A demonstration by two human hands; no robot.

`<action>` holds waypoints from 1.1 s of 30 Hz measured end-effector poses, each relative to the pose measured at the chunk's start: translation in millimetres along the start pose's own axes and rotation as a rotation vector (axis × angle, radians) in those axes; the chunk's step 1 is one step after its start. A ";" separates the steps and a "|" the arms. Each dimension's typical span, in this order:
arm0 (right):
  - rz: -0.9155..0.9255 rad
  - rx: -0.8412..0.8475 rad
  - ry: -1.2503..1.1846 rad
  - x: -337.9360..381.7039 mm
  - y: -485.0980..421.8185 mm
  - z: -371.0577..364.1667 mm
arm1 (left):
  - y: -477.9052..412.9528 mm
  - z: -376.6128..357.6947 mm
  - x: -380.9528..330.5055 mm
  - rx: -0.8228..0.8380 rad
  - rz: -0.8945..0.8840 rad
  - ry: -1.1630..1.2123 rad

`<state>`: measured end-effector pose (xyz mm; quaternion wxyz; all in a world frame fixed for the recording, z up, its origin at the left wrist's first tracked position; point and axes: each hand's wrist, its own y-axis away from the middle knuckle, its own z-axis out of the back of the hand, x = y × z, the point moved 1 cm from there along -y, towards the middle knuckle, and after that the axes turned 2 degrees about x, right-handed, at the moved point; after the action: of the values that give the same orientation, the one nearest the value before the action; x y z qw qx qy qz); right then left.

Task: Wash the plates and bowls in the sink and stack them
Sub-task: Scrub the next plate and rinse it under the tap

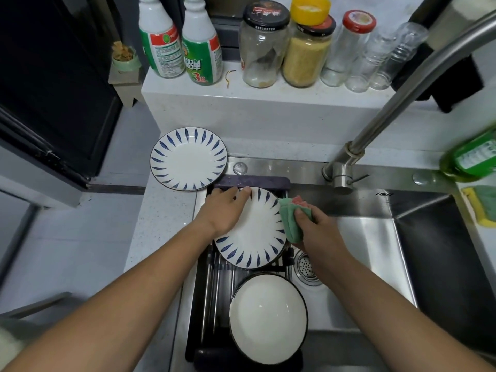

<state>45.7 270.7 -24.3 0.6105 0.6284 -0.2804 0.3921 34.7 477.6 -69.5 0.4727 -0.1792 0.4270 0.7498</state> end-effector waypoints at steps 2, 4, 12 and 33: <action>0.006 0.007 0.012 -1.6 0.2 -0.2 | 1.5 1.5 2.2 -0.009 -0.019 0.012; 0.017 0.016 0.031 -1.5 0.6 0.0 | -0.1 1.4 4.1 -0.042 -0.022 0.032; 0.023 0.013 0.060 2.9 -2.0 -3.8 | -21.3 9.8 5.4 -0.110 0.010 -0.072; -0.103 0.029 -0.110 15.1 7.0 -6.2 | -19.4 3.1 -4.1 -0.253 0.119 -0.095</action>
<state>47.0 278.0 -8.1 0.6044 0.6714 -0.2752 0.3290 53.8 481.5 -74.0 0.4206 -0.1761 0.3161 0.8320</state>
